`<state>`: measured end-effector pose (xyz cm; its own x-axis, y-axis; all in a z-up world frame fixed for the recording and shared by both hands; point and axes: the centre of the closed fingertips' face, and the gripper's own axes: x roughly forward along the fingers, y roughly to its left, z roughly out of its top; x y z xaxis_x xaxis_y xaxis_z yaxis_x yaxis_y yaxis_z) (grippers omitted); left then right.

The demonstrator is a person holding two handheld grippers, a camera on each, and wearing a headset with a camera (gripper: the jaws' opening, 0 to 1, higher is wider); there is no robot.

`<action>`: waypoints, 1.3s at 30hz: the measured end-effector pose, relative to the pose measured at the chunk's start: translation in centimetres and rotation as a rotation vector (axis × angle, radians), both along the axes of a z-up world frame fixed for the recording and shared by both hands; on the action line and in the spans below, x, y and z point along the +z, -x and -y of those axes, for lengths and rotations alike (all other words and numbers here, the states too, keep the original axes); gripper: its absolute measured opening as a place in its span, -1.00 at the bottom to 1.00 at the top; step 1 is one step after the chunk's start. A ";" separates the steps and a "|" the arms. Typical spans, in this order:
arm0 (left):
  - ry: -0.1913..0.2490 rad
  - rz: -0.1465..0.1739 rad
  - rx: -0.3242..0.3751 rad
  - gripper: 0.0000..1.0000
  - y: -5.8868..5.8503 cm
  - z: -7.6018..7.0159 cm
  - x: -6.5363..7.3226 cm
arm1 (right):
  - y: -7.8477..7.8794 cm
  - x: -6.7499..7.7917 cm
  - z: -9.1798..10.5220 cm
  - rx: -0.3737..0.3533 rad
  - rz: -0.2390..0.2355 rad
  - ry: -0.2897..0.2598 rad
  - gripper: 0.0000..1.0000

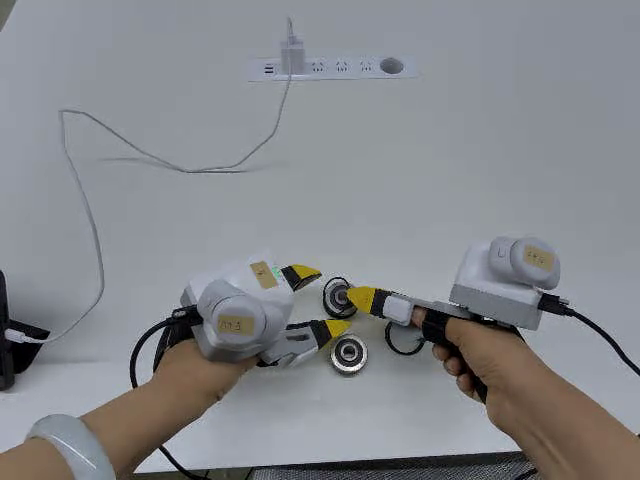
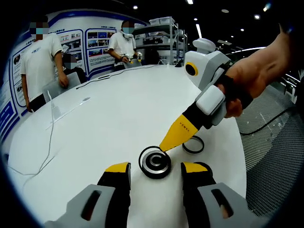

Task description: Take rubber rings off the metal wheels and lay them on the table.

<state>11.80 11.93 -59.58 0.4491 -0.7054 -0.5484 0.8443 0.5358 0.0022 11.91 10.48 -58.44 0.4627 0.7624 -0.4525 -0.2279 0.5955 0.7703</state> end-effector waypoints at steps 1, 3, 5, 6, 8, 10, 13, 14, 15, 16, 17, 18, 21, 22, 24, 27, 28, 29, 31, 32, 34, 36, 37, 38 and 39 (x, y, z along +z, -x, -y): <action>0.000 -0.002 0.001 -0.12 0.0 -0.1 0.0 | 0.1 0.1 0.0 0.000 0.002 0.000 -0.97; 0.007 -0.001 0.006 -0.09 0.1 -0.2 0.0 | 0.3 0.3 -0.1 0.000 0.003 -0.009 -0.97; 0.009 -0.003 0.008 -0.08 0.1 -0.2 0.0 | 0.5 0.7 -0.1 -0.001 0.005 -0.017 -0.97; 0.012 -0.001 0.010 -0.06 0.1 -0.3 0.1 | 0.5 0.9 -0.1 -0.002 0.005 -0.023 -0.97; 0.016 -0.006 0.014 -0.03 0.2 -0.3 0.1 | 0.8 1.1 -0.1 -0.005 0.007 -0.029 -0.97; 0.021 -0.004 0.016 -0.01 0.3 -0.4 0.1 | 1.1 1.4 -0.1 -0.007 0.006 -0.039 -0.97; 0.026 -0.007 0.020 0.04 0.5 -0.5 0.2 | 1.7 1.6 0.0 -0.008 0.006 -0.047 -0.96; 0.028 -0.008 0.022 0.06 0.6 -0.6 0.2 | 1.9 1.8 0.0 -0.009 0.006 -0.051 -0.96; 0.037 -0.011 0.024 0.07 0.7 -0.6 0.3 | 2.2 1.9 0.0 -0.009 0.005 -0.056 -0.96; 0.039 -0.008 0.025 0.08 0.8 -0.6 0.4 | 2.3 2.0 0.1 -0.009 0.006 -0.058 -0.96; 0.043 -0.005 0.030 0.11 0.8 -0.7 0.5 | 2.6 2.0 0.3 -0.008 0.005 -0.058 -0.96; 0.046 -0.008 0.031 0.14 0.9 -0.7 0.5 | 2.8 2.2 0.3 -0.010 0.005 -0.059 -0.96; 0.052 -0.010 0.035 0.17 1.1 -0.9 0.5 | 3.2 2.2 1.1 -0.028 -0.001 -0.059 -0.96; 0.052 -0.013 0.037 0.19 1.1 -0.9 0.5 | 3.4 2.0 1.5 -0.036 -0.005 -0.057 -0.96; 0.050 -0.016 0.037 0.21 1.2 -1.0 0.4 | 3.5 1.9 2.1 -0.048 -0.009 -0.053 -0.96; 0.061 -0.027 0.044 0.25 1.4 -1.1 0.3 | 3.7 1.5 3.4 -0.071 -0.016 -0.041 -0.96; 0.064 -0.029 0.044 0.26 1.4 -1.1 0.3 | 3.8 1.4 3.7 -0.078 -0.021 -0.041 -0.96; 0.065 -0.029 0.044 0.27 1.5 -1.1 0.4 | 3.8 1.4 4.0 -0.085 -0.022 -0.038 -0.96; 0.061 -0.026 0.043 0.27 1.5 -1.2 0.3 | 3.8 1.0 4.9 -0.100 -0.026 -0.027 -0.96; 0.064 -0.027 0.044 0.28 1.6 -1.2 0.4 | 3.8 1.0 5.2 -0.110 -0.031 -0.027 -0.96; 0.057 -0.027 0.043 0.28 1.6 -1.3 0.3 | 3.7 0.7 5.8 -0.127 -0.038 -0.028 -0.96; 0.058 -0.028 0.044 0.27 1.7 -1.3 0.4 | 3.8 0.3 6.2 -0.132 -0.041 -0.011 -0.96; 0.057 -0.028 0.044 0.27 1.7 -1.3 0.3 | 3.8 0.1 6.5 -0.139 -0.047 -0.007 -0.96; 0.056 -0.029 0.043 0.27 1.7 -1.4 0.3 | 3.8 -0.1 6.7 -0.142 -0.051 -0.003 -0.96; 0.055 -0.030 0.043 0.26 1.7 -1.4 0.3 | 3.9 -0.3 6.8 -0.143 -0.053 0.002 -0.96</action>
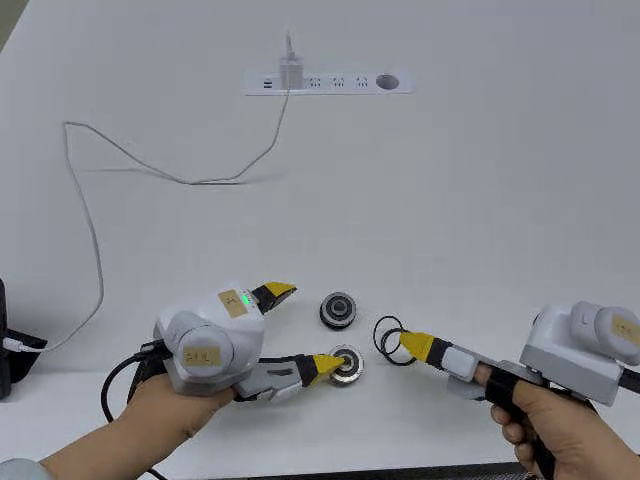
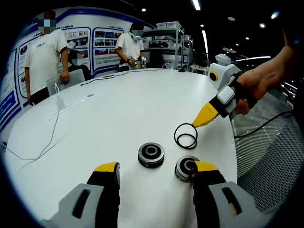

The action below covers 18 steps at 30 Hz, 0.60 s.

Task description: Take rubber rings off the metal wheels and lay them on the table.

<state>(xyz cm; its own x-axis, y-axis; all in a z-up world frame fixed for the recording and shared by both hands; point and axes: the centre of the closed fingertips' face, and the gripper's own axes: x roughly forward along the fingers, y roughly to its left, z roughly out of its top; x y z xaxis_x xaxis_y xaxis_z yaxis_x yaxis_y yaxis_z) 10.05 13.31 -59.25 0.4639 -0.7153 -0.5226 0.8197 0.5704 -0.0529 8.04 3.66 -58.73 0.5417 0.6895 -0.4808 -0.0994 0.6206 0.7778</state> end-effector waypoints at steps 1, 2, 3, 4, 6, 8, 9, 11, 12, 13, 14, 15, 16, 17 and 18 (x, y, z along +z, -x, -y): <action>-0.002 -0.001 -0.001 0.25 0.0 0.0 0.0 | 0.1 -0.2 0.2 -0.001 -0.004 0.005 -0.96; -0.004 -0.003 -0.002 0.25 0.1 -0.1 -0.1 | 0.1 -0.4 0.3 -0.004 -0.007 0.009 -0.96; -0.005 -0.002 -0.003 0.25 0.1 -0.1 -0.1 | 0.1 -0.6 0.5 -0.006 -0.012 0.014 -0.96; -0.006 -0.002 -0.004 0.24 0.1 -0.1 -0.1 | 0.2 -0.8 0.6 -0.007 -0.013 0.020 -0.96; -0.008 -0.003 -0.006 0.23 0.1 -0.1 -0.1 | 0.3 -1.1 0.8 -0.007 -0.017 0.034 -0.96; -0.008 -0.003 -0.005 0.23 0.1 -0.1 -0.2 | 0.3 -1.4 1.0 -0.004 -0.019 0.050 -0.95; -0.008 -0.004 -0.005 0.23 0.0 -0.2 -0.2 | 0.4 -1.6 1.1 -0.002 -0.016 0.060 -0.95; -0.009 -0.004 -0.006 0.22 0.0 -0.2 -0.3 | 0.4 -1.7 1.2 0.002 -0.015 0.073 -0.94; -0.008 -0.005 -0.007 0.22 0.0 -0.2 -0.3 | 0.5 -1.7 1.2 0.004 -0.015 0.077 -0.91; -0.011 -0.005 -0.008 0.22 0.0 -0.2 -0.3 | 0.5 -1.7 1.2 0.005 -0.012 0.082 -0.88; -0.012 -0.005 -0.008 0.21 0.0 -0.2 -0.4 | 0.5 -1.8 1.2 0.006 -0.009 0.090 -0.86; -0.010 -0.006 -0.007 0.21 0.0 -0.2 -0.4 | 0.5 -1.9 1.3 0.010 -0.007 0.099 -0.85; -0.010 -0.006 -0.006 0.21 0.0 -0.1 -0.3 | 0.5 -2.0 1.4 0.014 -0.006 0.108 -0.85; -0.011 -0.005 -0.006 0.21 0.0 -0.1 -0.3 | 0.6 -2.1 1.3 0.018 -0.005 0.112 -0.85; -0.011 -0.004 -0.007 0.20 0.0 -0.1 -0.3 | 0.6 -2.1 1.4 0.019 -0.006 0.116 -0.84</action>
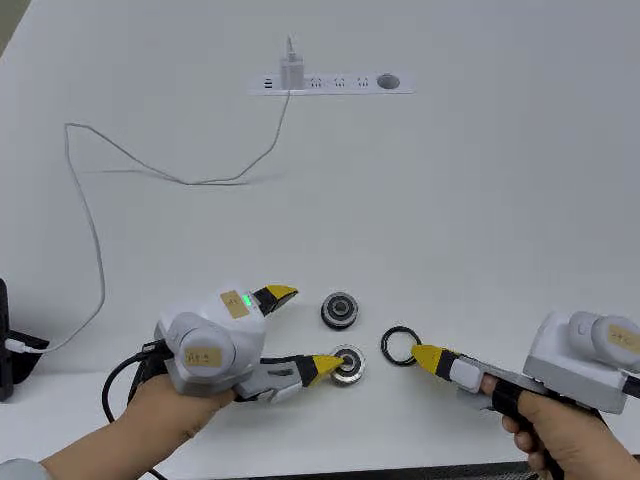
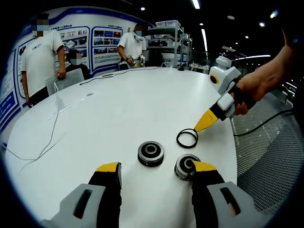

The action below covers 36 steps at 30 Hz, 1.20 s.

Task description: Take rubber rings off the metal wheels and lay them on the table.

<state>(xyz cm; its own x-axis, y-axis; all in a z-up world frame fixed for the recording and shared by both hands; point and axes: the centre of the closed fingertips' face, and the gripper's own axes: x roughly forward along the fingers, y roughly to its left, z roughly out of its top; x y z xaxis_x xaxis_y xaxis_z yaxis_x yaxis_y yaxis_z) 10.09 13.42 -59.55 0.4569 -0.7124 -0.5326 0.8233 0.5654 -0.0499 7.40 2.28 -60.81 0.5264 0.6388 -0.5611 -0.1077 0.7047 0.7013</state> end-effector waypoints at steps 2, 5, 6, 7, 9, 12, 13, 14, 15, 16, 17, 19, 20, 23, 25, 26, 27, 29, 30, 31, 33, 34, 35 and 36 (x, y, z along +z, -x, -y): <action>0.002 -0.001 0.000 0.20 0.0 0.0 0.1 | 0.1 -0.1 0.1 0.008 0.002 0.013 -0.82; -0.001 -0.002 -0.002 0.19 0.0 0.0 0.0 | 0.1 -0.2 0.4 0.003 0.005 0.018 -0.80; -0.001 -0.001 -0.003 0.19 0.0 0.1 0.0 | 0.1 -0.2 0.5 0.002 0.005 0.020 -0.80; 0.001 -0.003 -0.003 0.19 0.0 0.1 0.0 | 0.2 -0.2 0.7 0.000 0.005 0.023 -0.80; -0.001 -0.002 -0.006 0.18 0.0 0.1 0.0 | 0.2 -0.4 0.9 -0.002 0.004 0.030 -0.79; 0.003 -0.001 -0.006 0.17 0.0 0.2 0.1 | 0.4 -0.4 1.1 -0.006 0.002 0.034 -0.77; 0.000 -0.002 -0.006 0.17 0.0 0.2 0.0 | 0.4 -0.4 1.1 0.000 0.004 0.035 -0.76; 0.000 -0.003 -0.006 0.16 0.0 0.2 0.0 | 0.4 -0.4 1.1 0.009 0.008 0.042 -0.76; 0.001 -0.002 -0.007 0.16 0.0 0.3 0.0 | 0.5 -0.2 1.0 0.037 0.027 0.069 -0.74; 0.001 -0.001 -0.009 0.15 0.1 0.3 0.1 | 0.5 -0.2 0.9 0.061 0.041 0.091 -0.71; 0.001 0.000 -0.009 0.15 0.1 0.4 0.1 | 0.6 -0.2 0.9 0.078 0.047 0.108 -0.71; 0.003 -0.001 -0.011 0.14 0.1 0.4 0.1 | 0.4 -0.2 0.6 0.094 0.059 0.125 -0.70; 0.002 -0.001 -0.012 0.14 0.1 0.5 0.1 | 0.3 0.0 0.5 0.090 0.058 0.118 -0.71; 0.005 0.005 -0.016 0.10 0.1 0.6 0.3 | -0.2 0.4 0.2 0.078 0.068 0.100 -0.70; 0.004 0.010 -0.019 0.05 0.1 0.7 0.4 | -0.5 0.7 -0.2 0.078 0.070 0.087 -0.70; 0.006 0.013 -0.022 0.03 0.0 0.7 0.5 | -0.7 0.8 -0.5 0.077 0.072 0.076 -0.70; 0.006 0.017 -0.024 0.01 0.0 0.8 0.6 | -0.8 0.9 -0.7 0.077 0.074 0.071 -0.70; 0.006 0.023 -0.027 -0.04 -0.1 0.9 0.8 | -1.0 1.0 -1.2 0.086 0.078 0.063 -0.70; 0.007 0.024 -0.027 -0.06 -0.2 1.0 0.8 | -1.1 1.1 -1.4 0.088 0.077 0.060 -0.70; 0.006 0.028 -0.028 -0.07 -0.3 1.1 0.9 | -1.3 1.1 -1.7 0.092 0.079 0.056 -0.70; 0.004 0.030 -0.031 -0.11 -0.4 1.2 0.9 | -1.5 1.1 -2.2 0.094 0.080 0.044 -0.70; 0.004 0.031 -0.032 -0.13 -0.5 1.2 1.0 | -1.7 1.2 -2.4 0.095 0.081 0.040 -0.70; 0.003 0.033 -0.032 -0.15 -0.6 1.3 1.0 | -1.7 1.3 -2.7 0.097 0.083 0.037 -0.70; 0.002 0.036 -0.033 -0.17 -0.7 1.4 1.1 | -1.9 1.4 -3.0 0.101 0.084 0.032 -0.70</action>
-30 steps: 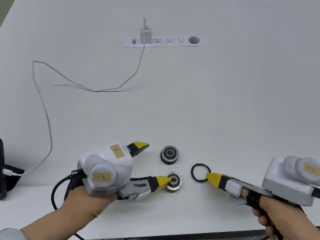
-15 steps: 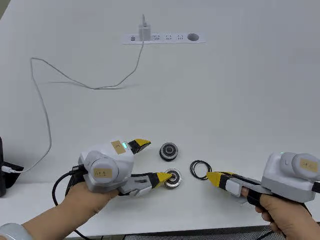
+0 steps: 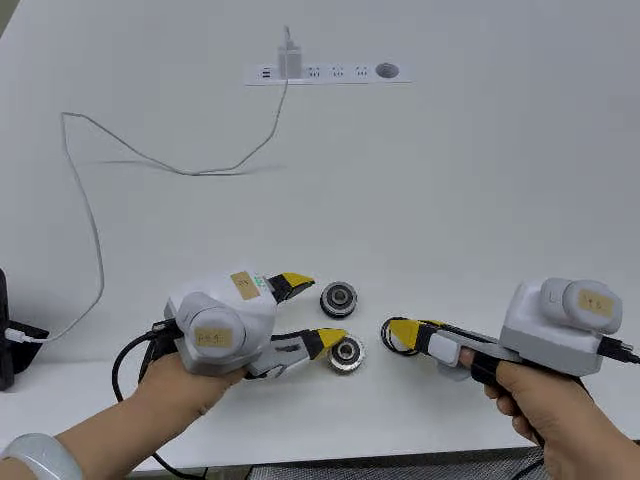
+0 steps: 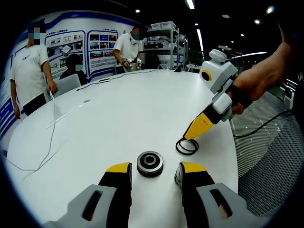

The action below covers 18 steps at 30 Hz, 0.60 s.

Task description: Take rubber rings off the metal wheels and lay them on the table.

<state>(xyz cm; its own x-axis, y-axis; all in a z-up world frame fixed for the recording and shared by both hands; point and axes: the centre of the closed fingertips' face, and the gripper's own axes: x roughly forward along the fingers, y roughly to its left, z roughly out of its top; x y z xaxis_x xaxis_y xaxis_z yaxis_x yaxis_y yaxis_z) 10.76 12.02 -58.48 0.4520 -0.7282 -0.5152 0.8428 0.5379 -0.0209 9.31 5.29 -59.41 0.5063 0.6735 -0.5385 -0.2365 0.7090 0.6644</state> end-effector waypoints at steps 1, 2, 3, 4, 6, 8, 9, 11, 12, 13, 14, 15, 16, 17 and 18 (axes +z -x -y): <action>0.002 0.000 -0.001 -0.18 -0.1 0.1 0.0 | -0.1 0.0 -0.2 0.001 0.000 -0.004 -0.70; 0.002 0.001 -0.002 -0.20 -0.2 0.2 0.0 | -0.3 0.1 -0.4 0.003 0.002 -0.011 -0.71; -0.004 0.003 -0.003 -0.22 -0.3 0.3 0.0 | -0.4 0.2 -0.6 0.003 0.002 -0.016 -0.71; -0.007 0.003 -0.004 -0.24 -0.3 0.3 -0.1 | -0.6 0.2 -0.8 0.004 0.002 -0.021 -0.71; -0.005 -0.001 -0.005 -0.26 -0.5 0.6 -0.1 | -0.9 0.3 -1.3 0.001 0.001 -0.034 -0.71; -0.013 0.004 -0.007 -0.29 -0.7 0.8 -0.2 | -1.2 0.3 -1.6 0.001 -0.002 -0.042 -0.71; -0.013 0.000 -0.007 -0.29 -0.7 0.9 -0.2 | -1.2 0.3 -1.7 0.002 -0.002 -0.046 -0.71; -0.019 0.003 -0.011 -0.33 -0.8 1.0 -0.3 | -1.4 0.3 -2.0 0.005 -0.004 -0.050 -0.71; -0.021 0.001 -0.011 -0.34 -0.9 1.2 -0.3 | -1.4 0.2 -2.2 0.008 -0.004 -0.050 -0.71; -0.021 0.000 -0.011 -0.35 -0.9 1.2 -0.4 | -1.4 0.2 -2.2 0.009 -0.006 -0.051 -0.71; -0.025 0.001 -0.015 -0.37 -0.8 1.4 -0.4 | -1.5 0.1 -2.3 0.010 -0.008 -0.054 -0.71; -0.030 0.001 -0.017 -0.39 -0.8 1.5 -0.5 | -1.5 0.1 -2.3 0.010 -0.010 -0.057 -0.71; -0.032 -0.002 -0.019 -0.42 -0.8 1.5 -0.6 | -1.5 0.1 -2.4 0.010 -0.010 -0.058 -0.71; -0.034 -0.002 -0.021 -0.42 -0.8 1.6 -0.6 | -1.5 0.1 -2.4 0.010 -0.010 -0.059 -0.71; -0.038 0.000 -0.022 -0.43 -0.8 1.7 -0.7 | -1.6 0.1 -2.5 0.011 -0.011 -0.060 -0.71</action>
<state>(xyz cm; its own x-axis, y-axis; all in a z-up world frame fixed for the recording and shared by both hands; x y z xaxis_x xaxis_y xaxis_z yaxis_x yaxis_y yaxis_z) 11.60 10.35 -59.19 0.4358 -0.7181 -0.5426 0.8545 0.5194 -0.0012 10.88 7.79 -59.28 0.4935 0.7103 -0.5019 -0.2366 0.6650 0.7084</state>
